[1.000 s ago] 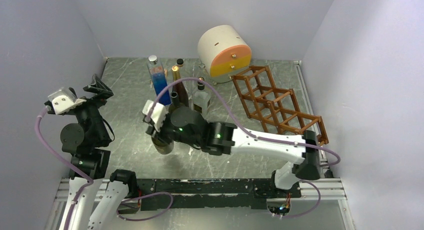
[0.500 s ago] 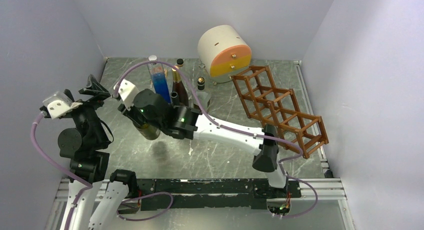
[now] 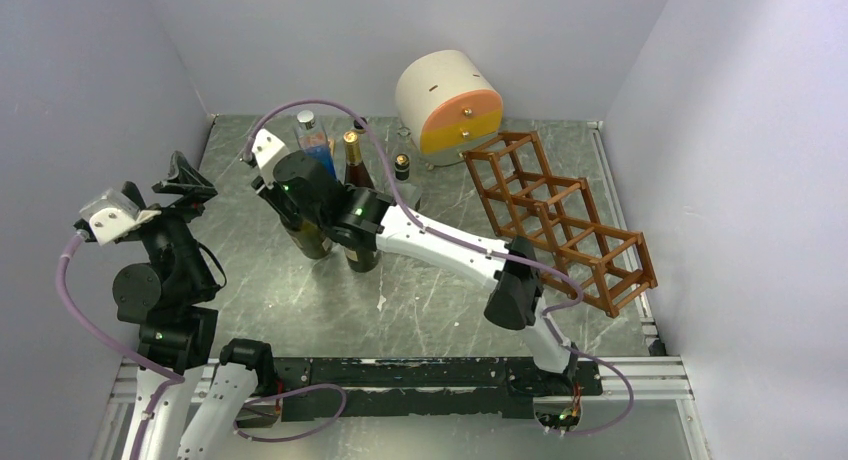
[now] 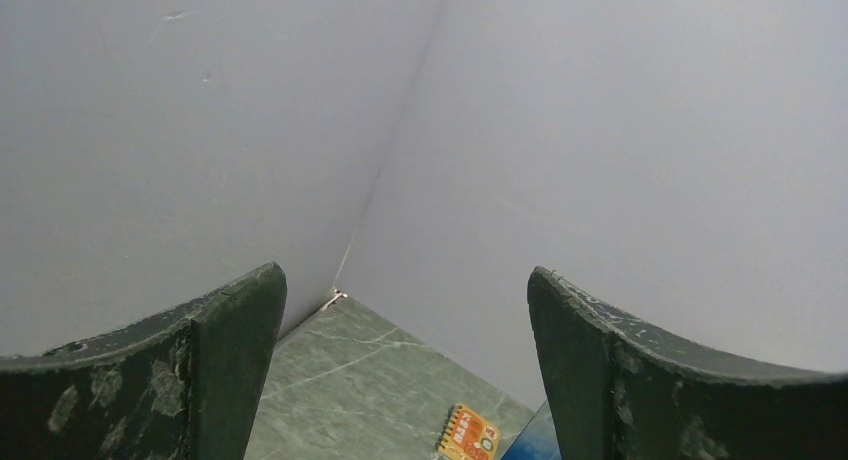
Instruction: Take the wine bottle off the wine rack
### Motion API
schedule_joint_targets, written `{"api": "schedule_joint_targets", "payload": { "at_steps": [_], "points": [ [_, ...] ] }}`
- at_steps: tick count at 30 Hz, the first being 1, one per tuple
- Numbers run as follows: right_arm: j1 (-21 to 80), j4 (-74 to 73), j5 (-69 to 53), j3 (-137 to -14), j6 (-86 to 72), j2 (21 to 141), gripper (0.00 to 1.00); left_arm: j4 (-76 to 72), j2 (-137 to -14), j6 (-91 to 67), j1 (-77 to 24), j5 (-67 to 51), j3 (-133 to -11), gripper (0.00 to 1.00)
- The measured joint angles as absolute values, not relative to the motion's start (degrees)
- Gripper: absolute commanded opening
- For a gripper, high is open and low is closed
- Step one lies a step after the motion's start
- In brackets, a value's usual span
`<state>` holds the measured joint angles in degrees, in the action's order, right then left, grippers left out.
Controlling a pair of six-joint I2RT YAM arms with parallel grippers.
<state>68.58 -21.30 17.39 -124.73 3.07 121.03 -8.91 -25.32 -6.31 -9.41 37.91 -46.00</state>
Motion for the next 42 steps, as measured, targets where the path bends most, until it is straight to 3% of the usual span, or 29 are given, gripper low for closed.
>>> {"api": "schedule_joint_targets", "payload": {
  "at_steps": [42],
  "points": [
    [60.58, -23.53, 12.01, -133.08, 0.12, 130.63, 0.0, -8.99, -25.06, -6.33, -9.82, 37.26, -46.0, 0.94]
  ]
}}
